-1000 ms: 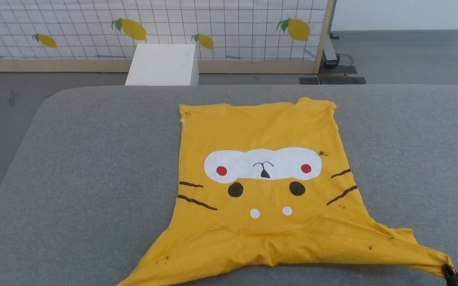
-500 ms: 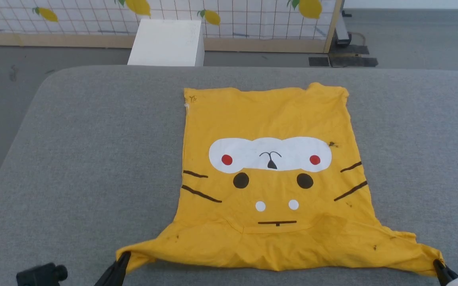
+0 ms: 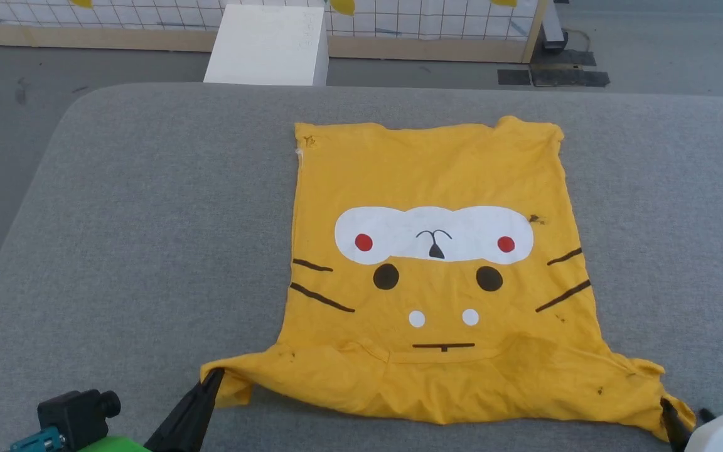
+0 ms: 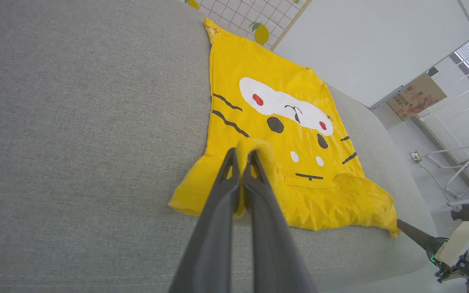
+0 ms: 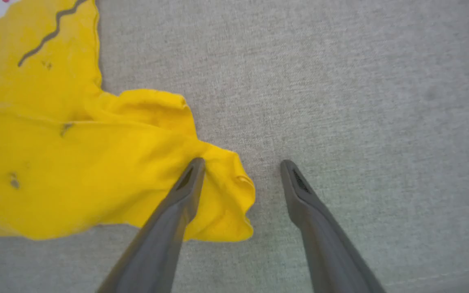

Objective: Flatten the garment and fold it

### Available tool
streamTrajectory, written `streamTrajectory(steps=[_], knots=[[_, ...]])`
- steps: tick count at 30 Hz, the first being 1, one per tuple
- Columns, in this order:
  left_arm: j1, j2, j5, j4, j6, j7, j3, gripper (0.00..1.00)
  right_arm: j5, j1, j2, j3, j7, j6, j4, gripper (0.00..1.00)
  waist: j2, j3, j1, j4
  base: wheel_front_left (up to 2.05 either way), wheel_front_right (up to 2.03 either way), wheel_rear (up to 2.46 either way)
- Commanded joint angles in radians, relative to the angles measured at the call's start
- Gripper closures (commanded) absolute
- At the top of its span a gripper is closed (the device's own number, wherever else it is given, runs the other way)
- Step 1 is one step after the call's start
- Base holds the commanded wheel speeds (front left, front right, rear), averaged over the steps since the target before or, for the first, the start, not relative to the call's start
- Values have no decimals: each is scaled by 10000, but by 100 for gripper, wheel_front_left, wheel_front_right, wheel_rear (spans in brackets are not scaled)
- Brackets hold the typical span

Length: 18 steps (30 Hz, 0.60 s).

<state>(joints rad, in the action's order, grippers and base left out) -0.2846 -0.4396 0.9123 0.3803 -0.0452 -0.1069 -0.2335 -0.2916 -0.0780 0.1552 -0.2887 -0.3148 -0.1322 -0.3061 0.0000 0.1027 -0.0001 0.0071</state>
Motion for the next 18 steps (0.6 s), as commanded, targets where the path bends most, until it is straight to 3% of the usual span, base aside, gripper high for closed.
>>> streamTrajectory(steps=[1,11,18], knots=[[154,30,-67,17,8,73,4,100,-123,150,87,-76,64,15,129,0,0,22,1,23,0,0,0],[482,87,-296,172,147,226,-174,100,-550,1216,758,-556,-1039,15,3190,0,0,761,1,284,0,0,0],[1149,127,-586,418,298,177,-450,100,62,3920,1314,-171,-2325,15,3186,0,0,1752,1,561,0,0,0]])
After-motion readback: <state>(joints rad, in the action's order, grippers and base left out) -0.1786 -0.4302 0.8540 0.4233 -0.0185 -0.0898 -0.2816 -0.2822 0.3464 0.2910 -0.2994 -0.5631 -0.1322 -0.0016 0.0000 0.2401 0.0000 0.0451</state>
